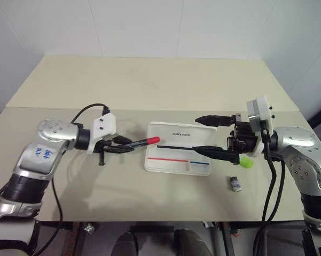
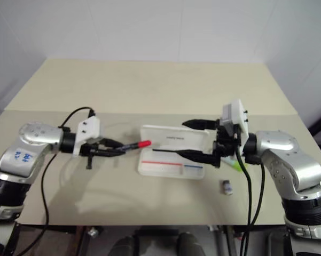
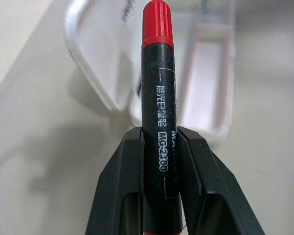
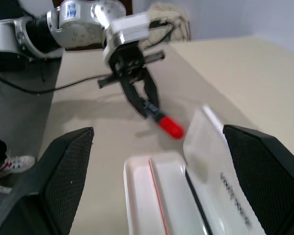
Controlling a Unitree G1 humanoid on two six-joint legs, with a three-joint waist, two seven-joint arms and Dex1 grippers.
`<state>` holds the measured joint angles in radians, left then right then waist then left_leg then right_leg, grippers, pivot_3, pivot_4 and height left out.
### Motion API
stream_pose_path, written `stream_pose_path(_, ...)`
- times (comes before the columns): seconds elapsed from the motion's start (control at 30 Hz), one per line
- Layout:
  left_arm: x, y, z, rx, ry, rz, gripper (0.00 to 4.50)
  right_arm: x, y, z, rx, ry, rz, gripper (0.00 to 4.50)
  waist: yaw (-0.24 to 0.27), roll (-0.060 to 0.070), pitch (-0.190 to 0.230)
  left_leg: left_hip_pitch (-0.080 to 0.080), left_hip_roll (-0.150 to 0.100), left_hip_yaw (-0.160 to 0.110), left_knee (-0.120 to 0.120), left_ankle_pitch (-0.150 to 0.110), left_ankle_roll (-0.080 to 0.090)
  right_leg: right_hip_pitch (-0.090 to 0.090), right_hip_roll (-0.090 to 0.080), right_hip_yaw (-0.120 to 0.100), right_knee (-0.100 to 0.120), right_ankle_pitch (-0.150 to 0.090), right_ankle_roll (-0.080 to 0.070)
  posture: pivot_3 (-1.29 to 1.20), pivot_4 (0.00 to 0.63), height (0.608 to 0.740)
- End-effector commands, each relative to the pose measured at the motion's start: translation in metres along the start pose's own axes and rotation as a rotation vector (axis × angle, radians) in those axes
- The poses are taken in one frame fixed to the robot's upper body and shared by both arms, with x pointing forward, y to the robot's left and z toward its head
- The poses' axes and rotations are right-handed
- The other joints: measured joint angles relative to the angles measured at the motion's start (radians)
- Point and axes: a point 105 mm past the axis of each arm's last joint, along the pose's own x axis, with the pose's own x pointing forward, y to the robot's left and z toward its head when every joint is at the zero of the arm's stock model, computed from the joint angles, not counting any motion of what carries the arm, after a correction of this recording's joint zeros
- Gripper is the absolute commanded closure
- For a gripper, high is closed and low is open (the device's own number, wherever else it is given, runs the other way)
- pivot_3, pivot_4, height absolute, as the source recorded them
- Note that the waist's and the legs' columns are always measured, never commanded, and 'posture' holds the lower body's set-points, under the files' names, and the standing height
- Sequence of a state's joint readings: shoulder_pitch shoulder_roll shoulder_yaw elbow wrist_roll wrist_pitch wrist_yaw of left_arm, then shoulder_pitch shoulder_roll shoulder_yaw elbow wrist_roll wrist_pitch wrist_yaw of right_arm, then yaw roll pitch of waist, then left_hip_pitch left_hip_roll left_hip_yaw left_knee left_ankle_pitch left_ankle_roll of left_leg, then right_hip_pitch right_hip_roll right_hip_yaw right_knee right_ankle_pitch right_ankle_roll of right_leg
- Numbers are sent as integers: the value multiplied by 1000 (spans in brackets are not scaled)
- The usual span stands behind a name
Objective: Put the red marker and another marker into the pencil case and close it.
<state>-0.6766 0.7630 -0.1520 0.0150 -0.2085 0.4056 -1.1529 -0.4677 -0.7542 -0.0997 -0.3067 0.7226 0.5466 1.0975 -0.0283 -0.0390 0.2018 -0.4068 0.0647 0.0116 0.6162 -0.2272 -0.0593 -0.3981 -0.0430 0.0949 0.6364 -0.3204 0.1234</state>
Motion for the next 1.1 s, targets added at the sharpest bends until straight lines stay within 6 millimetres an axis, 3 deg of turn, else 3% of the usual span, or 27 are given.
stream_pose_path(0.03,11,3,13,45,-15,-18,3924,-13,1,6,-76,25,-30,0,-1,0,0,0,0,0,0,0,0,0,0,0,0,0,0,0,150,740)
stream_pose_path(0.3,50,-11,35,58,-68,-141,3924,-47,-11,-18,-92,140,-157,0,-1,0,0,0,0,1,2,0,0,0,1,2,0,1,2,0,150,740)
stream_pose_path(0.5,67,-23,36,92,-41,-193,3924,-43,-6,-13,-83,108,-180,0,-3,0,0,0,0,1,5,0,0,0,2,4,3,1,3,0,150,740)
stream_pose_path(0.97,96,-12,32,212,7,-128,3924,-40,1,-6,-81,84,-220,0,0,0,0,0,-1,2,10,0,0,3,1,5,1,2,6,0,150,740)
stream_pose_path(1.1,102,-9,23,222,45,-112,3924,-38,2,-3,-85,78,-226,0,0,0,0,0,-1,1,10,-1,0,3,2,5,1,2,6,0,150,740)
